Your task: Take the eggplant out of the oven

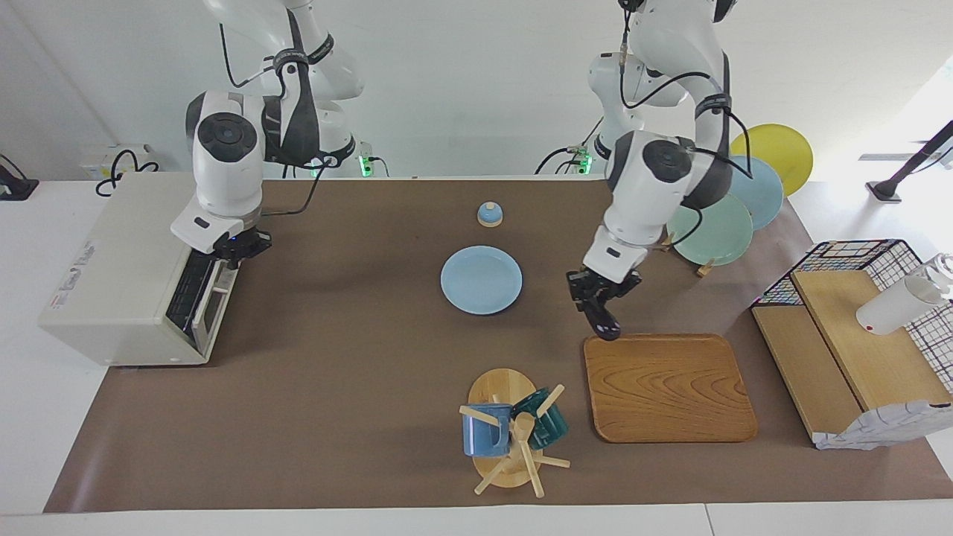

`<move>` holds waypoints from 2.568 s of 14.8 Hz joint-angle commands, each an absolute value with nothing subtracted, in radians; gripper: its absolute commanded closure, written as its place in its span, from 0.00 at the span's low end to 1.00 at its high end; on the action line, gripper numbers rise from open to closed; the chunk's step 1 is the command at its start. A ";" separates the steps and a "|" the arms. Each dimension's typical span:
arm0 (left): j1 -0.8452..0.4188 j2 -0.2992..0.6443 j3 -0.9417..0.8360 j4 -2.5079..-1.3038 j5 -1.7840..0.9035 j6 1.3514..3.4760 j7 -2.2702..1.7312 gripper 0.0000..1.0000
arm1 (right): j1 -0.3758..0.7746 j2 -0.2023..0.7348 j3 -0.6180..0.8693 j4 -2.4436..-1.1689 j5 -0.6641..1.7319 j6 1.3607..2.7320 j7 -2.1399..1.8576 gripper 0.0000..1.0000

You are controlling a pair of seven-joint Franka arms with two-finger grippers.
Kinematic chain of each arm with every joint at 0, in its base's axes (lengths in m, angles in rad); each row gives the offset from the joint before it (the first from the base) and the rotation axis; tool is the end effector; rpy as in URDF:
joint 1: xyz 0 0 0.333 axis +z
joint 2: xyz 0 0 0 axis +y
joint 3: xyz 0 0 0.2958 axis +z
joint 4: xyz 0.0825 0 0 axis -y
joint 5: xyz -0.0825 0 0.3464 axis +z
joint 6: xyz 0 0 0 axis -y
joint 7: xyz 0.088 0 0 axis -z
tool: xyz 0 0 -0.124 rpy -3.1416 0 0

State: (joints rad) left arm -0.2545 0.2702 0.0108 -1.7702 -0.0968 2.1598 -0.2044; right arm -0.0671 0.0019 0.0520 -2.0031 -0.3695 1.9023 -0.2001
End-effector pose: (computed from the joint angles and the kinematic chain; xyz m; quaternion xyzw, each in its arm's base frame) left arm 0.5877 -0.1520 0.4004 0.9974 0.0046 0.0492 0.0526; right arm 0.5088 -0.0397 0.4308 0.9712 0.1590 -0.0685 0.1640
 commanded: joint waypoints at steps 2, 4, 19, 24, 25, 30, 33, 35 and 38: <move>-0.161 0.472 -0.003 -1.522 -0.083 2.093 -0.108 1.00 | -0.112 -0.018 0.052 -2.034 -0.344 1.867 -0.267 1.00; -0.158 0.573 -0.002 -1.448 -0.086 2.111 -0.100 1.00 | -0.121 -0.023 0.052 -2.034 -0.342 1.865 -0.282 1.00; -0.172 0.577 -0.003 -1.551 -0.089 2.235 -0.051 1.00 | -0.127 -0.075 0.051 -1.833 -0.089 1.648 -0.278 0.00; -0.170 0.563 -0.003 -1.588 -0.087 2.243 -0.049 0.54 | -0.103 -0.055 0.064 -1.784 -0.072 1.635 -0.121 0.00; -0.172 0.563 -0.003 -1.585 -0.087 2.241 -0.049 0.01 | -0.089 -0.034 0.064 -1.743 -0.068 1.617 -0.120 0.00; -0.164 0.546 -0.003 -1.557 -0.090 2.195 -0.051 0.00 | 0.028 0.029 -0.060 -1.647 -0.057 1.568 -0.117 0.00; -0.161 0.479 -0.002 -1.549 -0.094 2.137 -0.054 0.00 | 0.026 0.015 -0.063 -1.651 -0.055 1.565 -0.115 0.00; -0.160 0.410 -0.002 -1.551 -0.091 2.058 -0.063 0.00 | 0.031 0.009 -0.071 -1.654 -0.055 1.565 -0.117 0.00; -0.160 0.303 0.011 -1.551 -0.087 1.927 -0.072 0.00 | 0.029 0.005 -0.067 -1.655 -0.051 1.563 -0.117 0.00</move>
